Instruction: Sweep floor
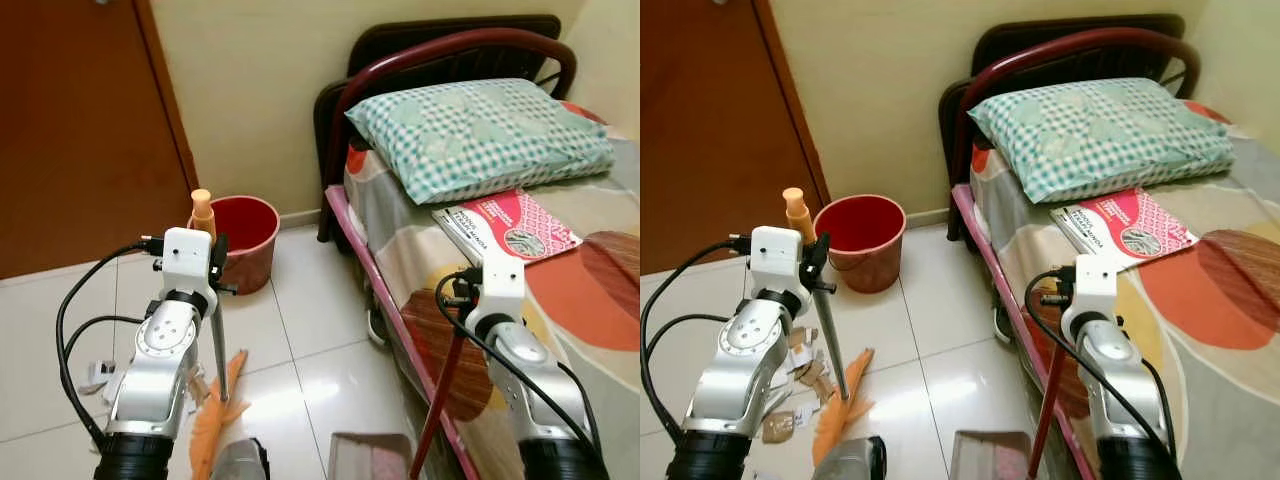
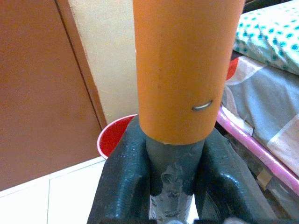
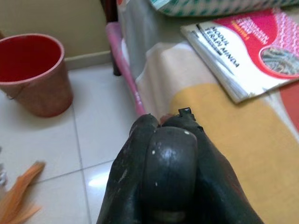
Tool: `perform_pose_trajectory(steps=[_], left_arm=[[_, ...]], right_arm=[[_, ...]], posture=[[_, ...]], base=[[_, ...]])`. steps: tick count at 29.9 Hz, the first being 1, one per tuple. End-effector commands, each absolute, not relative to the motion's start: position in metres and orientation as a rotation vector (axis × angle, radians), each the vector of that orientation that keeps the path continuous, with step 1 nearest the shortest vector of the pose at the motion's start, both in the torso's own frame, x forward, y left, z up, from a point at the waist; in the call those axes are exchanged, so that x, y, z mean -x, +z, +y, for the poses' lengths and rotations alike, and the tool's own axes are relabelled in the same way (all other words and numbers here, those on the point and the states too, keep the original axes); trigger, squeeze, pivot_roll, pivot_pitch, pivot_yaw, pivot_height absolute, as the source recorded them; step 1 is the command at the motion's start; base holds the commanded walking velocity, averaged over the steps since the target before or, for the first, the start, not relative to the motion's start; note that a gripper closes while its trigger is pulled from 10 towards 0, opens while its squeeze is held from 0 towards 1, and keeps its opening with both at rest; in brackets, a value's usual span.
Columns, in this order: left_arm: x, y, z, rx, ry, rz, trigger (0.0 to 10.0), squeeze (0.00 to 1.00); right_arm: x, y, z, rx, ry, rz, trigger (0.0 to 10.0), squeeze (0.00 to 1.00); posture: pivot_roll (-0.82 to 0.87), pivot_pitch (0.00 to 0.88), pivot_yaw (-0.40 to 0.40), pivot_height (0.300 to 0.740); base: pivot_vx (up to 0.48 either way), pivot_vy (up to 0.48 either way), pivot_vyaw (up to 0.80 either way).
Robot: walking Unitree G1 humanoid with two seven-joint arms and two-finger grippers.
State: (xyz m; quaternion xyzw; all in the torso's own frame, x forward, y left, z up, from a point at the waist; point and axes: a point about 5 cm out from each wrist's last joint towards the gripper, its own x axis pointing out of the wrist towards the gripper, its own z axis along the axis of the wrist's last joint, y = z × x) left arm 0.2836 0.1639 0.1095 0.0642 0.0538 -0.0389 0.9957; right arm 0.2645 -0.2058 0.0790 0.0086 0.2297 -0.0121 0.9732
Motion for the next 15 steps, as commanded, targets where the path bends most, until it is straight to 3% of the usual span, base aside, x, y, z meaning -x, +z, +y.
perform_pose_trajectory(steps=[1, 7, 11, 15], left_arm=[[-0.286, 0.117, 0.165, -0.154, -0.075, 0.08, 10.0, 0.0], [-0.285, 0.116, 0.165, -0.157, -0.075, 0.086, 10.0, 0.0], [-0.288, 0.117, 0.162, -0.156, -0.077, 0.081, 10.0, 0.0], [-0.288, 0.119, 0.163, -0.161, -0.074, 0.072, 10.0, 0.0]], right_arm=[[-0.256, 0.074, -0.204, -0.064, 0.011, 0.54, 10.0, 0.0], [-0.234, 0.081, -0.214, -0.087, 0.029, 0.603, 10.0, 0.0], [-0.247, 0.093, -0.218, -0.023, 0.001, 0.493, 10.0, 0.0], [-0.264, 0.099, -0.206, -0.007, 0.005, 0.394, 10.0, 0.0]], posture=[[-0.01, 0.0, -0.054, 0.74], [-0.03, 0.011, -0.066, 0.74], [-0.04, 0.013, -0.063, 0.74], [-0.03, 0.024, -0.042, 0.74]], base=[[0.0, 0.0, 0.0], [0.0, 0.0, 0.0], [0.0, 0.0, 0.0], [0.0, 0.0, 0.0]])
